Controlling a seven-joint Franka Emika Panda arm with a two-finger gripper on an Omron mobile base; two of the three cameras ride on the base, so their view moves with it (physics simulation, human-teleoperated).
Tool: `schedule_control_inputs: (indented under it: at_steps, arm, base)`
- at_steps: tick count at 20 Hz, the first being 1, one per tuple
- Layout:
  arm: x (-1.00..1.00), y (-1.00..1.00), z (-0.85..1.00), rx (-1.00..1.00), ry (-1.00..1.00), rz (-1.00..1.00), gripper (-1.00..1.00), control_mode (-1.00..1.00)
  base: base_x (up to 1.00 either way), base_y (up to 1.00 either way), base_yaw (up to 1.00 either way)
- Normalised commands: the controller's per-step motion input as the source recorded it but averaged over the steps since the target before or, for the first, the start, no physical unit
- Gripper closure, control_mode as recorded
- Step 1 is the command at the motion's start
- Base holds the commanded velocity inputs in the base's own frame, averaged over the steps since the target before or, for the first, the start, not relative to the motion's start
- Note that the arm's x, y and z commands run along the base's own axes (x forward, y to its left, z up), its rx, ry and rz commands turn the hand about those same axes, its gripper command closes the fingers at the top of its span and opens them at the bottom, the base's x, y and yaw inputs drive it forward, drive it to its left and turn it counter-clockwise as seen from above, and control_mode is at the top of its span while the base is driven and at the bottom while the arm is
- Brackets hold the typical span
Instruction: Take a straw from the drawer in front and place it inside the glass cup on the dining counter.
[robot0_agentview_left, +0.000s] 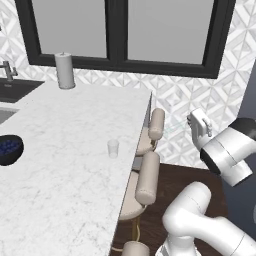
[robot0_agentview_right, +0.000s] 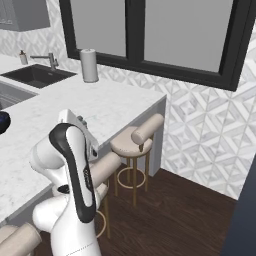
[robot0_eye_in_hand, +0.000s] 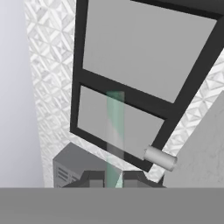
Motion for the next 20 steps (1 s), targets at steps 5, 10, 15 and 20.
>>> schedule_control_inputs:
  at_steps: [5, 10, 15, 20]
  arm:
    - [0.00, 0.00, 0.00, 0.00, 0.00, 0.00, 1.00, 1.00]
    - [0.34, 0.62, -0.02, -0.43, 0.04, 0.00, 1.00, -1.00]
    - [0.11, 0.82, -0.09, -0.75, 0.00, -0.05, 1.00, -1.00]
    - [0.41, 0.39, -0.01, -0.62, -0.07, -0.03, 1.00, -1.00]
  base:
    - [0.63, 0.53, 0.05]
    - [0.12, 0.11, 0.01]
    - [0.00, 0.00, 0.00]
    - [0.00, 0.00, 0.00]
